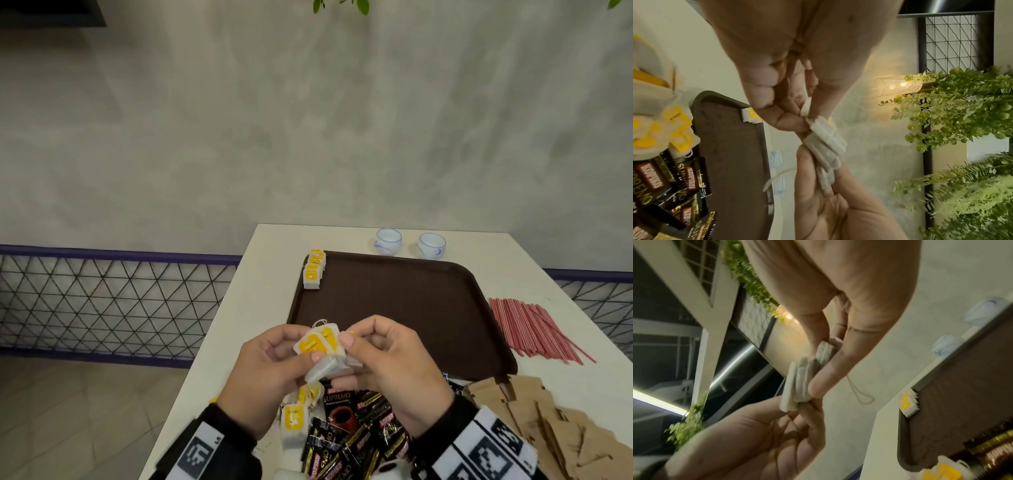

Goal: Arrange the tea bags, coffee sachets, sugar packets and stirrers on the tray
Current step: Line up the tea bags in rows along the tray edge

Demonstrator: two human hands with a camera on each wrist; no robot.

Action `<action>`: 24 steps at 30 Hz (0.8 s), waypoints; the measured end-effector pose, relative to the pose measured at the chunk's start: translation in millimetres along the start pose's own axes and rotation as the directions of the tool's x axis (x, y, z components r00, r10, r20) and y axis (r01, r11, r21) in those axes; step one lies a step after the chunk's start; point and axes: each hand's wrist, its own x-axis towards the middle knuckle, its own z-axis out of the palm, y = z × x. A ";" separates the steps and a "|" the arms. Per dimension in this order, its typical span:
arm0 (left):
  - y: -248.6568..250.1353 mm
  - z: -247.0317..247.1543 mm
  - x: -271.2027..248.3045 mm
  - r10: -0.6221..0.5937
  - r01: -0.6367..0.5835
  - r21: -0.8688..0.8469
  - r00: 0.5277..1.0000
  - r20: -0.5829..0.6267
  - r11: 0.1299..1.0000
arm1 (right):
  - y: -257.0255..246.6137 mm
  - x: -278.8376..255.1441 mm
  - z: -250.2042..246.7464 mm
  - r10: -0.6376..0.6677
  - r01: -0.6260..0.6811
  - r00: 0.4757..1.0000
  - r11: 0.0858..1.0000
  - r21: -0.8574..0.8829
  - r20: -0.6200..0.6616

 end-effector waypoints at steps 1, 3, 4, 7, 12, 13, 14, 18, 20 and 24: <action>0.5 -0.6 1.5 -0.001 0.001 -0.006 1.000 -0.001 1.000 | 0.3 1.0 -2.5 0.008 -0.008 1.000 1.000 0.020 0.005; 0.4 -2.6 4.7 -0.013 0.012 -0.028 1.000 -0.010 1.000 | 1.2 4.2 -8.1 0.012 -0.012 1.000 0.999 0.039 0.001; 0.2 -3.6 6.1 -0.024 0.023 -0.047 1.000 -0.011 0.999 | 1.5 6.2 -10.4 0.019 -0.018 1.000 0.998 0.057 -0.001; -1.8 -5.3 9.7 -0.086 0.087 -0.141 0.996 0.012 0.986 | 1.3 11.6 -15.3 0.047 -0.050 0.999 0.986 0.158 0.021; -1.2 -5.9 11.2 -0.135 0.155 -0.264 0.986 0.094 0.952 | 4.0 17.6 -20.6 0.054 -0.064 0.997 0.977 0.201 0.054; -0.7 -6.3 11.5 -0.137 0.161 -0.267 0.985 0.107 0.950 | 4.7 18.5 -20.8 0.043 -0.052 0.998 0.982 0.179 0.050; -0.4 -6.6 11.9 -0.137 0.165 -0.277 0.984 0.117 0.946 | 5.1 19.1 -20.6 0.031 -0.037 0.999 0.987 0.157 0.042; 1.8 -5.4 13.4 -0.132 0.152 -0.268 0.987 0.091 0.951 | 4.5 19.6 -19.2 -0.048 0.047 0.999 0.998 0.039 0.009; 3.0 -3.8 12.2 -0.129 0.146 -0.226 0.988 0.088 0.963 | 4.0 19.2 -19.2 -0.068 0.068 0.998 0.998 0.000 0.015; 4.8 0.2 8.7 -0.144 0.158 -0.117 0.983 0.114 0.980 | 3.1 19.4 -19.2 -0.091 0.092 0.995 0.995 -0.037 0.045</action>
